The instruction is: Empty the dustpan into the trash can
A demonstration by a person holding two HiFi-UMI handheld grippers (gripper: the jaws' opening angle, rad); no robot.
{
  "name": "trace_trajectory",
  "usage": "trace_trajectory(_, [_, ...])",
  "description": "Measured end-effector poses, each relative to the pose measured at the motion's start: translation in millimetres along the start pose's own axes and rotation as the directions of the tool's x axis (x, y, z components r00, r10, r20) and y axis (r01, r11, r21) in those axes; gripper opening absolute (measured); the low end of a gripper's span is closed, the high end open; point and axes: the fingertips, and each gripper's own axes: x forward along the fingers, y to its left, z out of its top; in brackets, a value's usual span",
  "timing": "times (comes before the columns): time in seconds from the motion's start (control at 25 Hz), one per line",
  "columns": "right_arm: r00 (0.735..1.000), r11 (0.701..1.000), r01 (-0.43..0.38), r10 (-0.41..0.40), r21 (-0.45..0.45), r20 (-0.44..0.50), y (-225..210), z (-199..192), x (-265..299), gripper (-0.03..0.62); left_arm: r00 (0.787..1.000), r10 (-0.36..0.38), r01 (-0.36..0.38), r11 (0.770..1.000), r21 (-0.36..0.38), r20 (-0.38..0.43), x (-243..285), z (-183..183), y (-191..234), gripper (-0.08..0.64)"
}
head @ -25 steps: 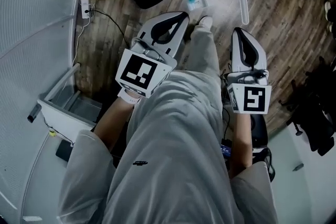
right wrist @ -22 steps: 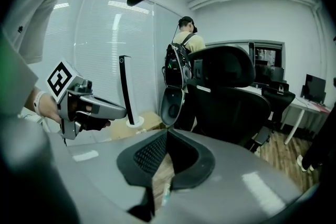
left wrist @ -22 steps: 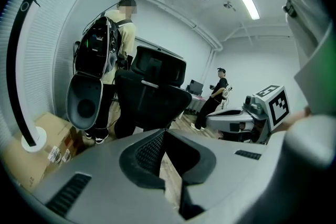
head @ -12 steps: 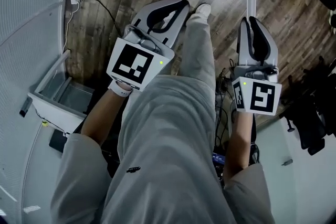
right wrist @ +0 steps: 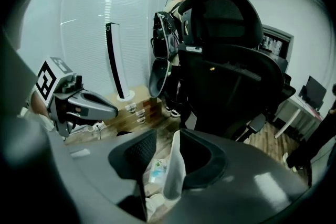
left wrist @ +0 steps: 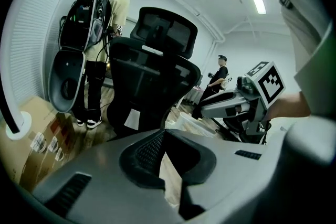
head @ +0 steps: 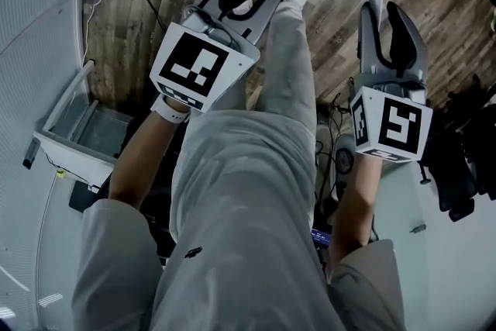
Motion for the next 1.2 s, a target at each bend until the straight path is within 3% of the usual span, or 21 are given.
trace_trajectory(0.16, [0.999, 1.0, -0.015, 0.016, 0.02, -0.032, -10, -15, 13, 0.191, 1.0, -0.017, 0.017, 1.0, -0.006, -0.019, 24, -10, -7, 0.006])
trace_trajectory(0.48, [0.988, 0.999, -0.044, 0.043, -0.002, -0.148, -18, -39, 43, 0.192, 0.999, -0.032, 0.031, 0.999, -0.008, -0.041, 54, -28, -8, 0.006])
trace_trajectory(0.64, [0.986, 0.999, -0.048, 0.046, -0.009, -0.16, -23, -41, 52, 0.192, 0.997, -0.036, 0.037, 0.999, 0.014, -0.061, 67, -35, -11, 0.006])
trace_trajectory(0.8, [0.984, 0.998, -0.03, 0.039, 0.056, -0.172, -27, -45, 63, 0.17, 0.996, -0.042, 0.044, 0.999, 0.015, -0.085, 71, -47, -13, 0.006])
trace_trajectory(0.92, [0.985, 0.998, -0.036, 0.043, 0.045, -0.17, -28, -45, 69, 0.17, 0.996, -0.04, 0.04, 0.999, 0.005, -0.085, 74, -49, -14, 0.006])
trace_trajectory(1.2, [0.971, 0.988, -0.095, 0.119, 0.121, -0.205, -21, -44, 73, 0.16, 0.996, -0.035, 0.036, 0.999, 0.013, -0.087, 70, -51, -13, 0.006])
